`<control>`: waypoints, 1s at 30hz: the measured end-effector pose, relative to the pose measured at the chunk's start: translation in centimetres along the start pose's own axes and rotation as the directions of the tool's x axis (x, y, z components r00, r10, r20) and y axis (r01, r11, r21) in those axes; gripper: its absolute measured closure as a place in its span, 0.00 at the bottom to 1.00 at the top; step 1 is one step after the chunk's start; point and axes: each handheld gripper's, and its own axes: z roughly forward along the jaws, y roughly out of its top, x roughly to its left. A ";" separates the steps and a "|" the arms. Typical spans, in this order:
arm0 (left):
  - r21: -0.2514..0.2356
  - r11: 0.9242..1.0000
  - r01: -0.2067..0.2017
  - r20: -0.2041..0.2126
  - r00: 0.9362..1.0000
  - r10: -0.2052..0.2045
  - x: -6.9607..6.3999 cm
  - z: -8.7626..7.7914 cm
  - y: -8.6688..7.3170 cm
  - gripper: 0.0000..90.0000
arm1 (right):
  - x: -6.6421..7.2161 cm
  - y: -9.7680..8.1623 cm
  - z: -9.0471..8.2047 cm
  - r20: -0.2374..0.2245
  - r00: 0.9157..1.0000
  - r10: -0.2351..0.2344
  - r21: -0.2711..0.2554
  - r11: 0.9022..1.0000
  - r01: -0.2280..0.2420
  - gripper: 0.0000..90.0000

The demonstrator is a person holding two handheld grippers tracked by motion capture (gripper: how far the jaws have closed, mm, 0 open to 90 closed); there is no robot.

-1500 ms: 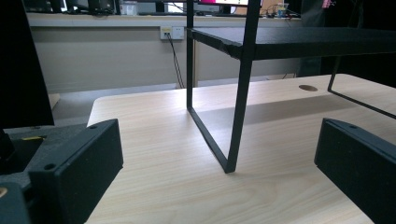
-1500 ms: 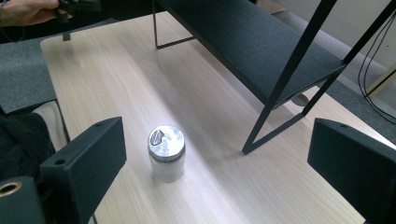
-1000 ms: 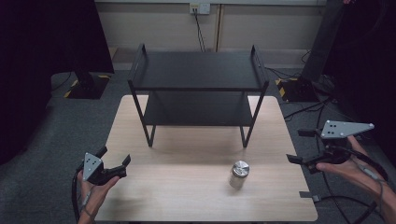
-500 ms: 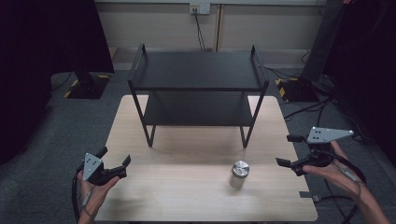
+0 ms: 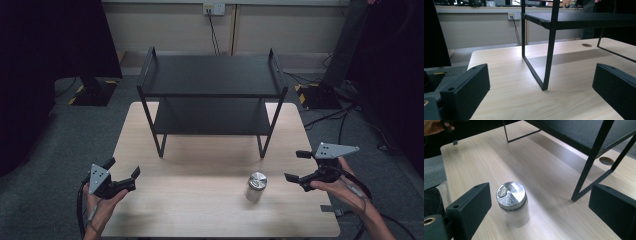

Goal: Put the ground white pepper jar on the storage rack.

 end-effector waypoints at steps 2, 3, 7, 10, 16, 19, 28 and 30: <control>0.000 1.000 0.001 0.001 1.000 -0.001 0.0 0.0 0.0 0.00 | 0.0 -0.3 0.4 -0.002 1.000 0.004 -0.001 1.000 -0.004 0.05; 0.001 1.000 0.001 0.002 1.000 -0.001 0.0 0.0 0.0 0.00 | 0.0 -0.4 0.5 -0.003 1.000 0.005 -0.001 1.000 -0.005 0.05; -0.003 1.000 0.002 0.002 1.000 -0.002 0.0 0.0 -0.1 0.00 | -0.3 -1.1 1.4 -0.020 1.000 0.008 -0.003 1.000 -0.008 0.05; -0.003 1.000 0.002 0.002 1.000 -0.002 0.0 0.0 -0.1 0.00 | -0.4 -1.5 2.2 -0.038 0.999 0.013 0.004 1.000 -0.013 0.05; -0.001 1.000 0.002 0.002 1.000 -0.002 0.0 0.0 -0.1 0.00 | -0.4 -1.9 3.7 -0.066 0.998 0.000 0.022 1.000 0.002 0.05; -0.001 1.000 0.001 0.003 1.000 -0.001 0.0 0.0 -0.1 0.00 | -0.4 -2.1 4.4 -0.077 0.997 -0.008 0.026 1.000 0.010 0.05; -0.001 1.000 0.001 0.002 1.000 -0.001 0.0 0.0 -0.1 0.00 | -0.5 -2.6 7.1 -0.130 0.991 -0.027 0.046 0.998 0.033 0.06; 0.000 1.000 0.001 0.003 1.000 -0.001 0.1 0.0 -0.1 0.00 | -0.5 -2.7 7.7 -0.138 0.990 -0.027 0.049 0.998 0.034 0.06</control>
